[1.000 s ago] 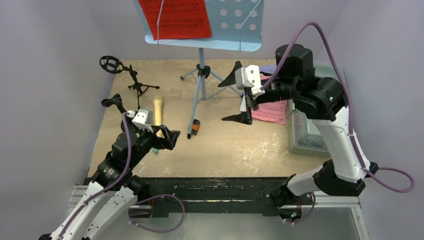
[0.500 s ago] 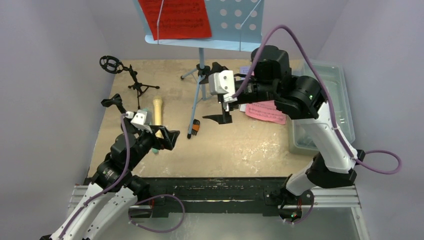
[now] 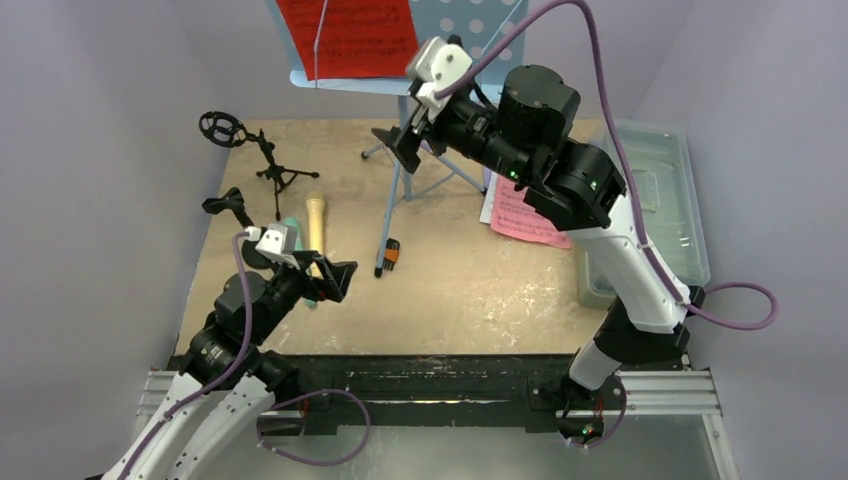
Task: Pack up the instrument practice props
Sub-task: Pick up the sheet music from the music stand.
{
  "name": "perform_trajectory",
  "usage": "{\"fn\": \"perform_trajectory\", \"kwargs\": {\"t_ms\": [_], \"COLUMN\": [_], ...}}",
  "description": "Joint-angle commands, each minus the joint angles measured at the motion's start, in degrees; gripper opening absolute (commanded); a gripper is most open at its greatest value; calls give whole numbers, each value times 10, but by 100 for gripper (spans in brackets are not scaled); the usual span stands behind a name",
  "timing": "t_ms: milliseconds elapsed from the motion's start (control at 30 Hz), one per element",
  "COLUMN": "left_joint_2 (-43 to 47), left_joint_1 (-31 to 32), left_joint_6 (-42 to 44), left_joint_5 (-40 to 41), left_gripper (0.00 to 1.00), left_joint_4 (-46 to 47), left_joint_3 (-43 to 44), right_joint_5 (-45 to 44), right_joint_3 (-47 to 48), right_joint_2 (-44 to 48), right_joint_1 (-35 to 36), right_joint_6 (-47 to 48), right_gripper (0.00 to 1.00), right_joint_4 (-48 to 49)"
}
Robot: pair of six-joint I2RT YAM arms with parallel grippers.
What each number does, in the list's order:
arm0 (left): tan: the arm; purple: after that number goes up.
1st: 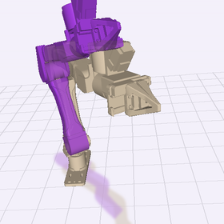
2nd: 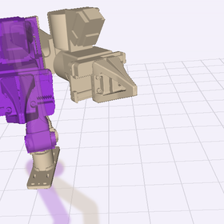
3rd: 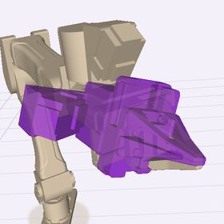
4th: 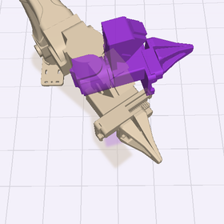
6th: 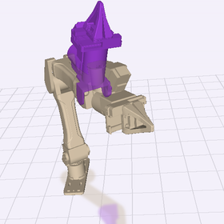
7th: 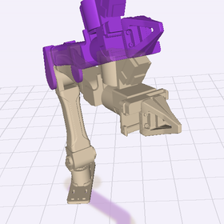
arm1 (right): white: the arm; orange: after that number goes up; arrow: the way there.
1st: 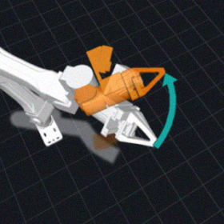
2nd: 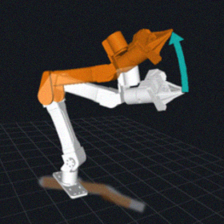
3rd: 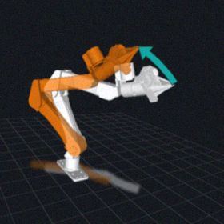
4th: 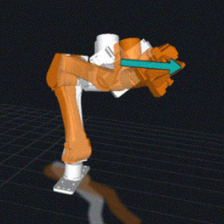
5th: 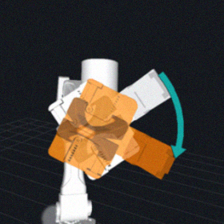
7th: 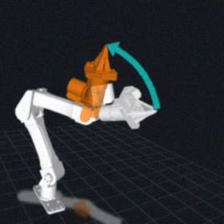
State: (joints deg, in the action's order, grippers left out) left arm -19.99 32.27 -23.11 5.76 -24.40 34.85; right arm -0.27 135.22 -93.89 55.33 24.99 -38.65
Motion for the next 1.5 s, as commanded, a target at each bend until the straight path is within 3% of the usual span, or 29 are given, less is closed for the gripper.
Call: {"fn": "perform_trajectory", "kwargs": {"t_ms": [0, 200, 367, 1167, 1467], "left_joint_2": [3, 11, 4, 0, 1], "left_joint_1": [-3, -3, -3, -5, -7], "left_joint_6": [5, 4, 5, 6, 7], "left_joint_5": [-3, -4, -7, -11, -14], "left_gripper": [100, 100, 100, 100, 100], "left_joint_4": [24, 27, 27, 30, 32], "left_joint_3": [-1, -4, -3, -4, -4], "right_joint_5": [-93, -2, 38, -94, -59], "right_joint_3": [31, 91, 103, 136, 144], "right_joint_2": [-17, -55, -74, -157, -181], "right_joint_1": [-21, -106, -115, -115, -114], "right_joint_6": [-88, -178, -216, -265, -267], "right_gripper": [99, 99, 99, 98, 98], "right_joint_4": [102, 115, 124, 207, 209]}}
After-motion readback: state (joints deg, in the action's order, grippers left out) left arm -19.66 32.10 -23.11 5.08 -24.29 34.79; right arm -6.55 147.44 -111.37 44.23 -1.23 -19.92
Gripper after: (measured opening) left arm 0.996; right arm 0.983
